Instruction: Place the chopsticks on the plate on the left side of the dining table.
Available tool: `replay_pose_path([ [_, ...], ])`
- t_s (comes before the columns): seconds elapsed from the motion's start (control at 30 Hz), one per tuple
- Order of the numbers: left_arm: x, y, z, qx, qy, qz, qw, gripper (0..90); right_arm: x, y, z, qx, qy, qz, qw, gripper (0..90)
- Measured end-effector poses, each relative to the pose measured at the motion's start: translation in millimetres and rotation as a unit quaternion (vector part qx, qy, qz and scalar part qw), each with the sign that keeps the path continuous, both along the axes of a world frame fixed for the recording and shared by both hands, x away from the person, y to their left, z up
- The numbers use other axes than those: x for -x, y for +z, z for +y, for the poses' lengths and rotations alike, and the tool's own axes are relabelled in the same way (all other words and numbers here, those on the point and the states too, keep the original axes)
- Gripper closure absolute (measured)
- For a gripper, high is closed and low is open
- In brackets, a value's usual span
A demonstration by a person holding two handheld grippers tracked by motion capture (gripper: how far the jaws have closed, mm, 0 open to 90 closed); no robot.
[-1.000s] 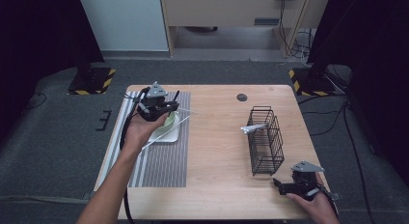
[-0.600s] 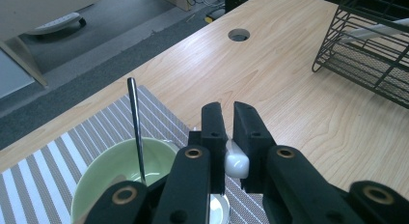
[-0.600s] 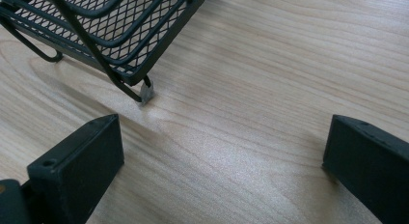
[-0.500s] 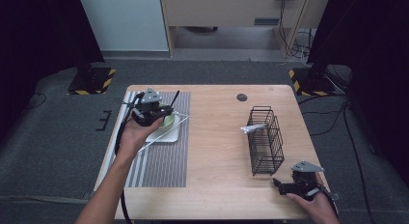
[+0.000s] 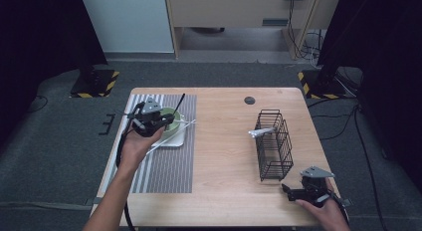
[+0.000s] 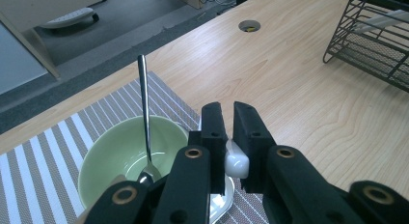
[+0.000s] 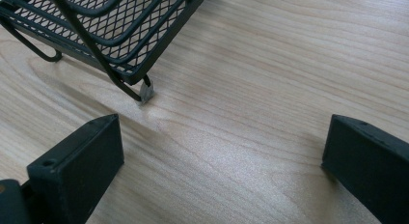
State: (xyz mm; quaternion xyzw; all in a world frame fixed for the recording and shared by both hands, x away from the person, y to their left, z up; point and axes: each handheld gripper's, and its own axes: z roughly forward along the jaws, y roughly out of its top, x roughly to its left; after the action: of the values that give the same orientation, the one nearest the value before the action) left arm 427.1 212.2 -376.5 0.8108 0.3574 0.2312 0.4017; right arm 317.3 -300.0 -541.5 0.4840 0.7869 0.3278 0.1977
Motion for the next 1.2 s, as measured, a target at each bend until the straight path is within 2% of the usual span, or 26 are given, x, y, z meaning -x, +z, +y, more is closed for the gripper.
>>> replay_pose_path([
  [0.1,3.8,-1.2,-3.1,0.000,0.001,-0.006,1.0000,83.1,0.3,0.1,-0.1,0.000,0.000,0.001,1.0000,0.8],
  [0.17,5.0,-2.0,-5.5,0.007,-0.001,-0.007,1.0000,83.1,2.2,0.2,-0.2,0.000,-0.004,0.000,1.0000,0.9],
  [0.3,9.5,-4.4,-10.4,-0.007,-0.001,-0.009,0.9999,83.0,3.1,0.1,-0.3,0.001,-0.005,0.000,1.0000,0.9],
  [0.7,16.4,-25.1,-0.2,0.000,0.011,-0.004,0.9999,83.0,3.9,0.2,-0.3,0.000,-0.003,0.001,1.0000,0.9],
  [0.87,24.1,-37.5,8.8,-0.008,0.011,0.003,0.9999,83.0,4.1,0.2,-0.2,0.000,-0.004,0.001,1.0000,0.9],
  [1.2,47.4,-73.0,28.5,0.000,0.019,0.011,0.9998,83.0,4.1,0.2,-0.3,0.000,-0.003,0.000,1.0000,0.9],
])
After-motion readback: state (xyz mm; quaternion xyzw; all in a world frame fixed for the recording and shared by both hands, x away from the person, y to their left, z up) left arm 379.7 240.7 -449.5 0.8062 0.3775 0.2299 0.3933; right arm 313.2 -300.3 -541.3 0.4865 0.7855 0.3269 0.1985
